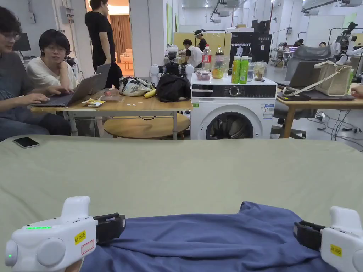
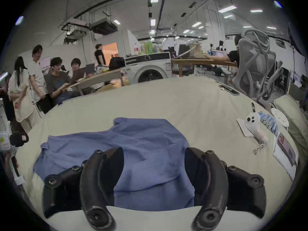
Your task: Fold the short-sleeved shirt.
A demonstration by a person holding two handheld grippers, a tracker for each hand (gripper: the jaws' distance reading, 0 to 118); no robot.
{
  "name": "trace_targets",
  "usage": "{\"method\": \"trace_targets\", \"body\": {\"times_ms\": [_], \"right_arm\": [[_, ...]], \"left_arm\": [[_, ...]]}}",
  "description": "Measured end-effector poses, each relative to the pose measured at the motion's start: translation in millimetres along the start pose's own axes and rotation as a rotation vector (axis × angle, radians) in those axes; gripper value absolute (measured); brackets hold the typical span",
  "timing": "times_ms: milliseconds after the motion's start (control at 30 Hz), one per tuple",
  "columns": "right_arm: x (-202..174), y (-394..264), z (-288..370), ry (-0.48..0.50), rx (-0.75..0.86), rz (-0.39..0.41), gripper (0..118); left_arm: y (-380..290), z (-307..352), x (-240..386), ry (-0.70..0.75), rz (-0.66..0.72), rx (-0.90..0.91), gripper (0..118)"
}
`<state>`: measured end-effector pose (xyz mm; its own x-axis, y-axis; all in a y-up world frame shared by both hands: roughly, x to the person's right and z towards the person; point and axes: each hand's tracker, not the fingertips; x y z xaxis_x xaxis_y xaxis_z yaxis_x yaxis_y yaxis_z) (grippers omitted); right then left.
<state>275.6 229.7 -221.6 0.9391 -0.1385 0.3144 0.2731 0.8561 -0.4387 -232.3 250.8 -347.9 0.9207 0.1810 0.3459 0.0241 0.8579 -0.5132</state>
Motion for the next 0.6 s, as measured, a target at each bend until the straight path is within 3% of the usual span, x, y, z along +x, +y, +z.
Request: {"method": "trace_targets", "body": {"times_ms": [33, 100, 133, 200, 233, 267, 367, 467, 600], "right_arm": [[-6, -1, 8, 0.018, 0.011, 0.005, 74], [-20, -4, 26, 0.049, 0.030, 0.037, 53], [-26, -6, 34, 0.045, 0.035, 0.060, 41], [-39, -12, 51, 0.053, 0.052, 0.122, 6], [-45, -15, 58, 0.064, 0.056, 0.134, 0], [-50, -18, 64, 0.070, 0.057, 0.147, 0], [-66, -27, 75, 0.071, 0.067, 0.186, 0], [-76, -33, 83, 0.089, 0.055, 0.213, 0], [-82, -40, 91, 0.090, 0.055, 0.238, 0]], "left_arm": [[0, 6, 6, -0.002, -0.003, 0.004, 94], [-3, 22, 19, -0.020, -0.006, 0.031, 87], [-5, 30, 24, -0.025, -0.005, 0.042, 77], [-11, 46, 35, -0.050, -0.007, 0.064, 31], [-13, 52, 39, -0.066, -0.012, 0.072, 10], [-15, 57, 43, -0.084, -0.017, 0.074, 0], [-22, 69, 56, -0.133, -0.048, 0.077, 0], [-28, 71, 66, -0.078, -0.119, 0.070, 0], [-28, 77, 58, -0.113, -0.050, 0.049, 2]]}}
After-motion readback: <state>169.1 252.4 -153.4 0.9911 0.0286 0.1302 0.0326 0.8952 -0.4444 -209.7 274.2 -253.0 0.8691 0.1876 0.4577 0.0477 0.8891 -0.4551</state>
